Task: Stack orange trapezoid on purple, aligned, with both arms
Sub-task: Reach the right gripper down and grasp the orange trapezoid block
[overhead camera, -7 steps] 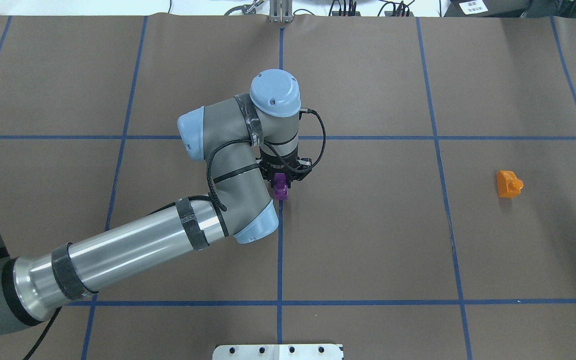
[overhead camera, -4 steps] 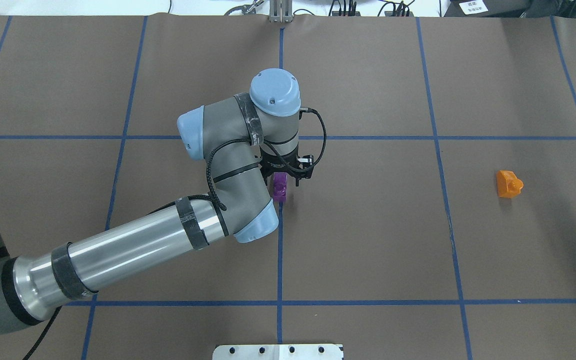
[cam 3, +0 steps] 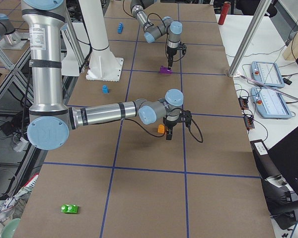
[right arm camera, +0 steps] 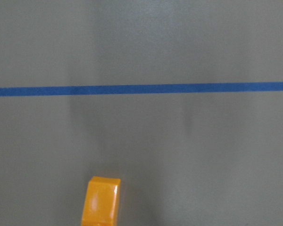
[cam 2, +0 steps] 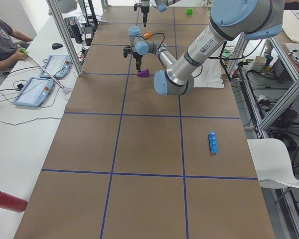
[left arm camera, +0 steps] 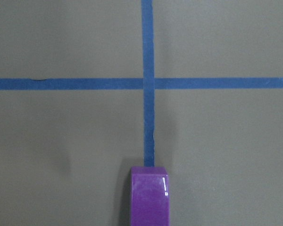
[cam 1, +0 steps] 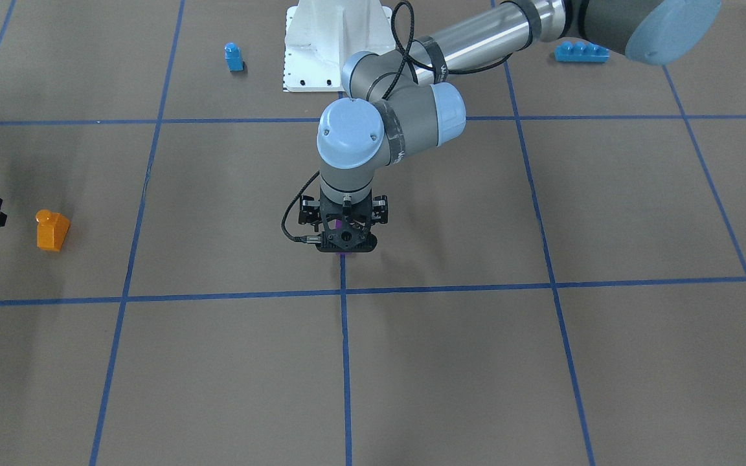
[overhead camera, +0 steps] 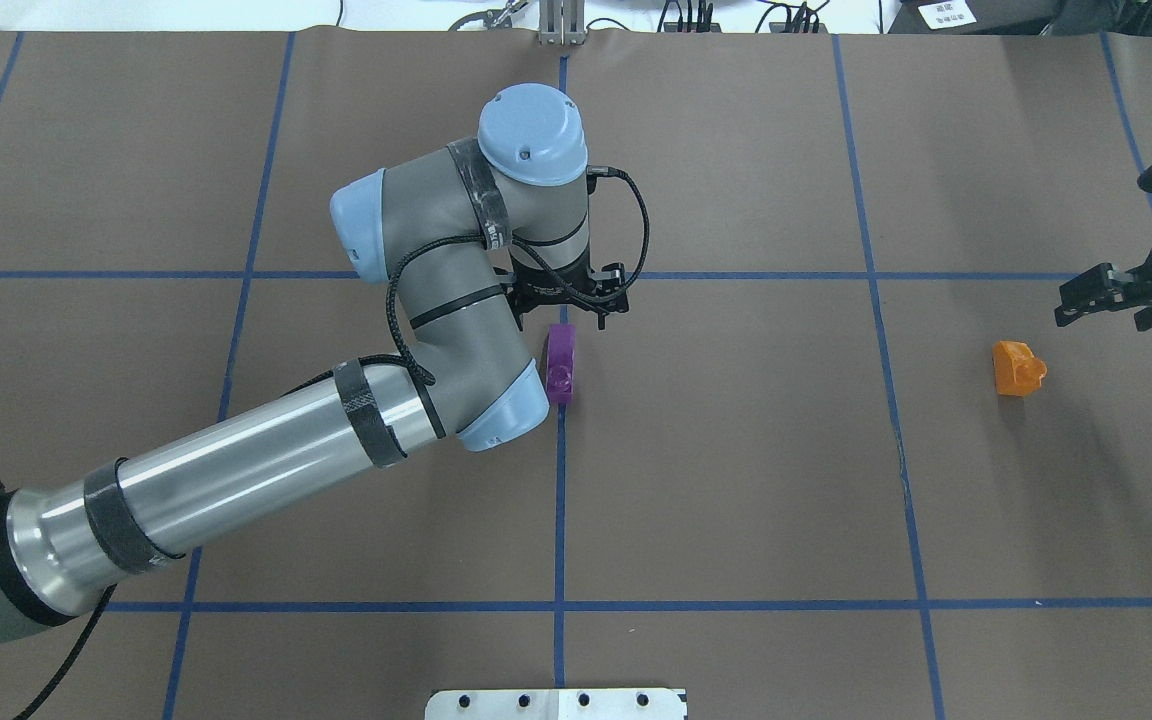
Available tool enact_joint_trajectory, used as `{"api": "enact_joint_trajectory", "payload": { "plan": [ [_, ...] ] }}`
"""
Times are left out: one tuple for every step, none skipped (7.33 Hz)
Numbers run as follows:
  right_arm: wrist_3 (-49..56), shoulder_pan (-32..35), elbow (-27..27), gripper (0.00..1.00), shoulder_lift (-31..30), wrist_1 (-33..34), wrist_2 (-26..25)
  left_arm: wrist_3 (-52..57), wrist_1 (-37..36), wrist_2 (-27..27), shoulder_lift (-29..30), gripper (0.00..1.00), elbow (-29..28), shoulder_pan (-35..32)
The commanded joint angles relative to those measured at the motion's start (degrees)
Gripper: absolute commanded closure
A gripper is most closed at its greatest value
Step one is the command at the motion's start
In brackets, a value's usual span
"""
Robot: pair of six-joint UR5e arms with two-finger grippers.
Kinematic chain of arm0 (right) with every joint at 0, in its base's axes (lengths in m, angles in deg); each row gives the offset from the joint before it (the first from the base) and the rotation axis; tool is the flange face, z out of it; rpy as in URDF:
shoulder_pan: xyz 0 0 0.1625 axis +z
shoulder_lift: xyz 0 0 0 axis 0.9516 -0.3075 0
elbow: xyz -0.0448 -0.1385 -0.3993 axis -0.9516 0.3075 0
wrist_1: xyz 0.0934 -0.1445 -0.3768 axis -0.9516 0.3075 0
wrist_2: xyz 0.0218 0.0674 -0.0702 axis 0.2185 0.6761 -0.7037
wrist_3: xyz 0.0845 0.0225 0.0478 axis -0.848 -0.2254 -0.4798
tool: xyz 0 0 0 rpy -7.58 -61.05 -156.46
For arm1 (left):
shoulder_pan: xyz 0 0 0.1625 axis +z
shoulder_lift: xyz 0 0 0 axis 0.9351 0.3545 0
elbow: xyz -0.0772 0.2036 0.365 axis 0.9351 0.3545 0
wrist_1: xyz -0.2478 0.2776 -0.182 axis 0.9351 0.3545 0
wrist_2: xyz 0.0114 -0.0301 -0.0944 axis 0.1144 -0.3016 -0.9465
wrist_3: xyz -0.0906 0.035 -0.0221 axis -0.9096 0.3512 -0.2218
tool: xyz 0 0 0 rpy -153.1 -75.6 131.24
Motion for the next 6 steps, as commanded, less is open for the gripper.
{"api": "enact_joint_trajectory", "payload": {
  "plan": [
    [-4.6, -3.6, 1.1, 0.00, 1.0, -1.7, -2.1, 0.0, 0.0, 0.1, -0.1, 0.01, 0.1, -0.2],
    [-4.6, -4.3, 1.6, 0.00, 1.2, -1.8, -2.1, 0.0, 0.0, 0.1, -0.1, 0.01, 0.1, -0.2],
    [-4.6, -5.0, 2.2, 0.00, 1.3, -2.4, -2.0, -0.1, 0.0, 0.1, -0.1, 0.01, 0.3, -0.2],
    [-4.6, -5.7, 2.6, 0.00, 1.3, -2.6, -1.9, -0.1, -0.1, 0.1, -0.2, 0.01, 0.3, -0.2],
    [-4.6, -6.8, 3.5, 0.00, 1.4, -3.4, -1.9, -0.1, -0.1, 0.1, -0.1, 0.01, 0.3, -0.2],
    [-4.7, -7.3, 5.1, 0.00, 1.3, -5.4, -1.8, -0.1, -0.1, 0.1, -0.1, 0.01, 0.4, -0.2]
  ]
}}
